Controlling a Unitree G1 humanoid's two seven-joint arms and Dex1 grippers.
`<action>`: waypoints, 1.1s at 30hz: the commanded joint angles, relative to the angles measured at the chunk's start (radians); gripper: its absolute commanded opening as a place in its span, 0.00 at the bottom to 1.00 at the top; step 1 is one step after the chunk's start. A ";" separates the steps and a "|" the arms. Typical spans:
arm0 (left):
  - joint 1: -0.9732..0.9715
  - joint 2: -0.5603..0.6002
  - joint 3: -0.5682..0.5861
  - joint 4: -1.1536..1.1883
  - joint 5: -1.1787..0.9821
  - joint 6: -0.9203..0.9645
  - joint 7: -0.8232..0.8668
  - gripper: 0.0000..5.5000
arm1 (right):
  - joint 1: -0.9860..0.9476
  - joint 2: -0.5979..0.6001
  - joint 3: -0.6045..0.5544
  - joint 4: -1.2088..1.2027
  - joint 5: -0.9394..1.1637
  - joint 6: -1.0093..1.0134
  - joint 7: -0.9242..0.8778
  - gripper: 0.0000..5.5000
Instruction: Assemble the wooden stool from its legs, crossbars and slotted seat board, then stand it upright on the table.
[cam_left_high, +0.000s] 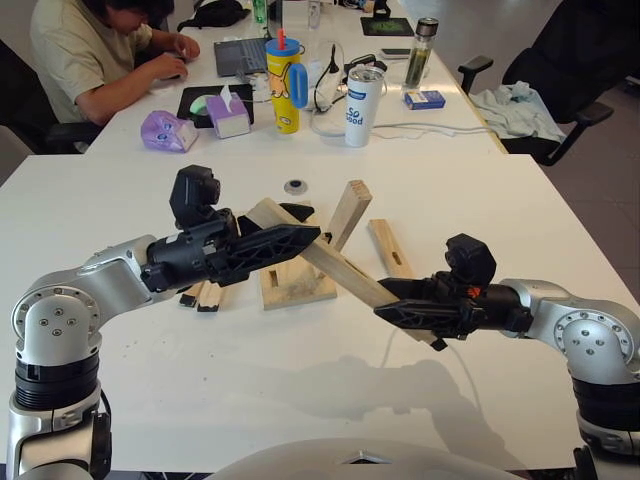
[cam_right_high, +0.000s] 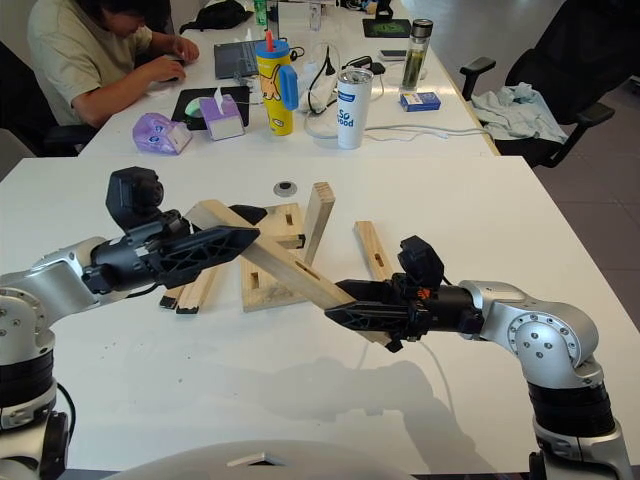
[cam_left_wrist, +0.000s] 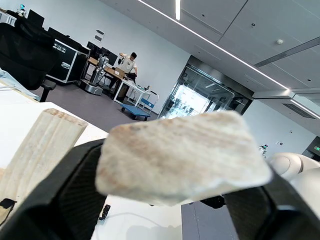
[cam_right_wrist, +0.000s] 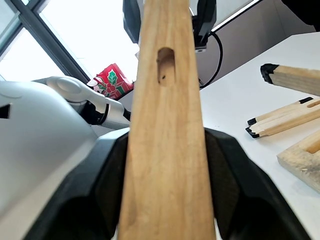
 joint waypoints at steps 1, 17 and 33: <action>-0.001 0.019 -0.015 -0.011 0.002 0.016 -0.004 0.49 | -0.008 -0.014 0.003 -0.008 -0.017 -0.020 0.016 0.38; 0.091 0.090 -0.004 -0.022 0.094 0.032 -0.086 0.37 | -0.052 0.008 -0.015 0.023 0.048 0.038 -0.066 0.55; 0.213 0.450 0.275 0.348 0.530 -0.105 -0.534 0.37 | 0.060 0.438 0.298 0.155 -0.447 -0.280 -0.512 0.65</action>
